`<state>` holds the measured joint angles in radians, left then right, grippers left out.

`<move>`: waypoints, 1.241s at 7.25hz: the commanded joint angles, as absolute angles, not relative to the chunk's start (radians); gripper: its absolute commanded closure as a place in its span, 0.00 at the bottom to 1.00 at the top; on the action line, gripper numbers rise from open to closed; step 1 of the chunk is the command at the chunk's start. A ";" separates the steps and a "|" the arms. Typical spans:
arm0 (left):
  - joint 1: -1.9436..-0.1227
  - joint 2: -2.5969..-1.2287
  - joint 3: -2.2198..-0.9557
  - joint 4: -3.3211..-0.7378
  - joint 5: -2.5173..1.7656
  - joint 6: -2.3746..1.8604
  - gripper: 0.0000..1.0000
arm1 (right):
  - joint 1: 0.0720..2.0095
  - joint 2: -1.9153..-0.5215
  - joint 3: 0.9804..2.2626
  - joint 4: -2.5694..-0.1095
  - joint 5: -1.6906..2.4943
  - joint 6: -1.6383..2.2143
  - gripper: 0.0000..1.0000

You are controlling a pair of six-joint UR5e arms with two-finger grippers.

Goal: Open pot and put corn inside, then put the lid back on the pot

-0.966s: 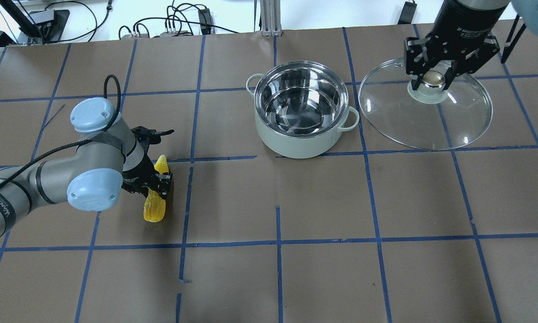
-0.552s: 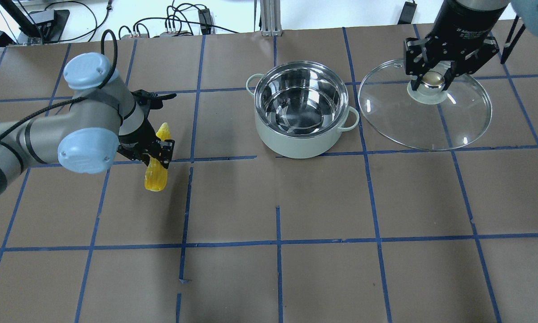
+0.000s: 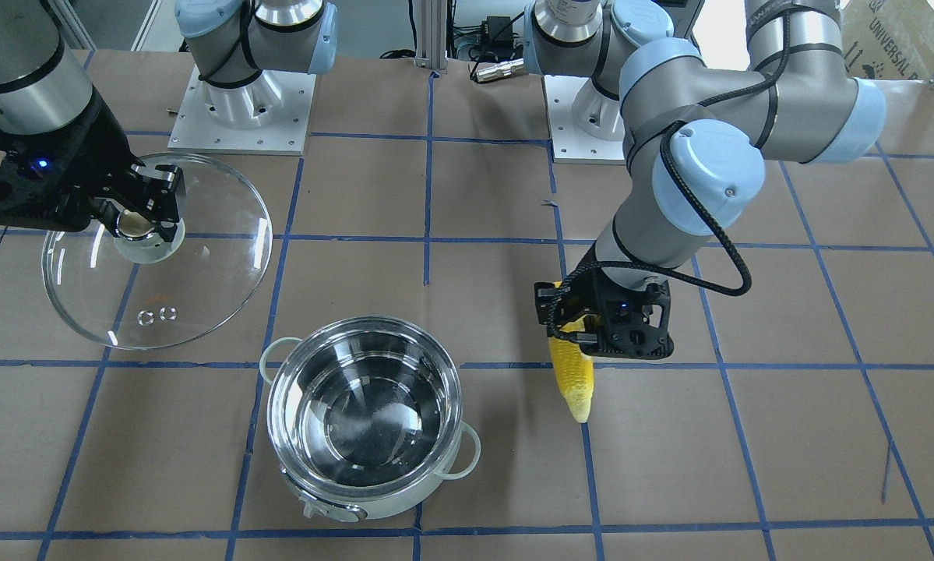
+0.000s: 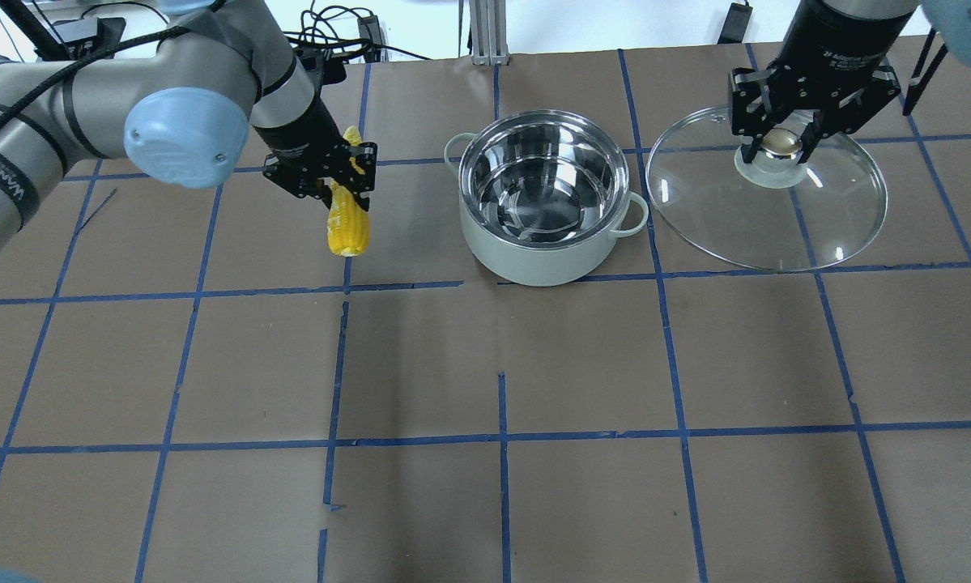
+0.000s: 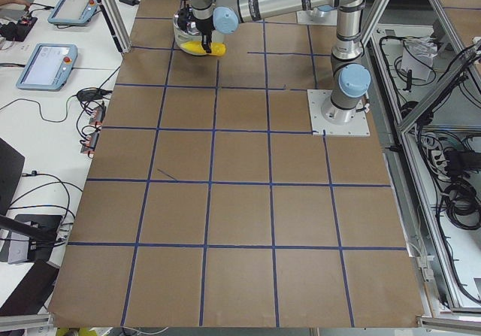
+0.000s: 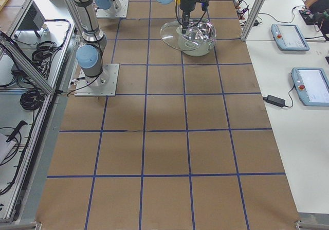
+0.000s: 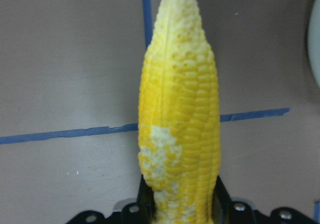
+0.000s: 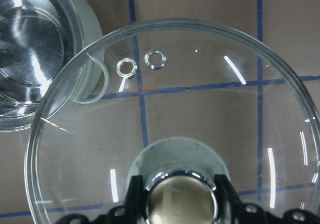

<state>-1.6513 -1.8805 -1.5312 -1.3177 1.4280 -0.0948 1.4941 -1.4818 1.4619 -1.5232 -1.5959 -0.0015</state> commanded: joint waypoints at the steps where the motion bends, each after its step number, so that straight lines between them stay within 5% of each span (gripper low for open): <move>1: -1.783 -1.972 -1.387 -1.313 1.397 -0.307 0.85 | 1.494 -1.482 1.462 -1.523 -1.595 -0.002 0.57; 7: -1.901 -2.181 -1.140 -1.325 1.417 -0.388 0.83 | 1.494 -1.480 1.462 -1.525 -1.595 -0.002 0.56; 9: -1.923 -2.233 -1.126 -1.309 1.433 -0.388 0.64 | 1.494 -1.480 1.462 -1.526 -1.595 -0.002 0.55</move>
